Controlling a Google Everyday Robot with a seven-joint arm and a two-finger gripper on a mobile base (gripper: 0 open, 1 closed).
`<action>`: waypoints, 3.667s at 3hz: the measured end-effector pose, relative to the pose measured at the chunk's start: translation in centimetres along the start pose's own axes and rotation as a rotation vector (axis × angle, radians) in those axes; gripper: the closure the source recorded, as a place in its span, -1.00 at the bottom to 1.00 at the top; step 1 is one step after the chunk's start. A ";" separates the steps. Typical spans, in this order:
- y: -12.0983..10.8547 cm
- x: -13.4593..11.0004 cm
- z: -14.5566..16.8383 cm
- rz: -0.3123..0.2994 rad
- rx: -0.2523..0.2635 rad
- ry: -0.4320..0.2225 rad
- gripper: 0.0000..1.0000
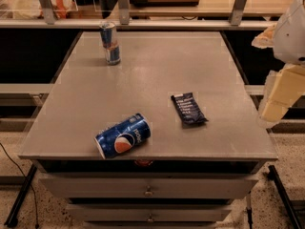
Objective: Pick pepsi can
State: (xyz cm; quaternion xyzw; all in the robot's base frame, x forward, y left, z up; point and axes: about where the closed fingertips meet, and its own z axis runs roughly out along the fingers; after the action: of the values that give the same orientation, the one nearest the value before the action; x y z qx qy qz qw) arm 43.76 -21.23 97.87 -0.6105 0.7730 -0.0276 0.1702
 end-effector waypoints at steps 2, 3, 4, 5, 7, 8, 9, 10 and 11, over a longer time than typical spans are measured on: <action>3.6 -6.7 0.7 -0.310 -0.064 -0.106 -1.00; 7.8 -11.7 2.2 -0.592 -0.117 -0.129 -1.00; 7.9 -12.2 1.8 -0.628 -0.103 -0.131 -1.00; 8.0 -12.3 1.7 -0.628 -0.099 -0.132 -1.00; 8.4 -16.4 2.9 -0.748 -0.087 -0.173 -1.00; 9.3 -19.0 5.3 -0.827 -0.130 -0.212 -1.00; 10.2 -20.7 8.3 -0.879 -0.178 -0.216 -1.00; 11.0 -21.5 11.8 -0.905 -0.218 -0.175 -1.00; 11.4 -21.6 14.7 -0.913 -0.246 -0.129 -1.00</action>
Offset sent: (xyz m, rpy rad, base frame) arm -0.0542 0.1604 -0.0230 -0.0463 0.0018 0.8439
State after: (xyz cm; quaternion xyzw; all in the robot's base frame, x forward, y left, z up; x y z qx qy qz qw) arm 41.77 4.70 86.13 -0.9038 0.4112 0.0301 0.1145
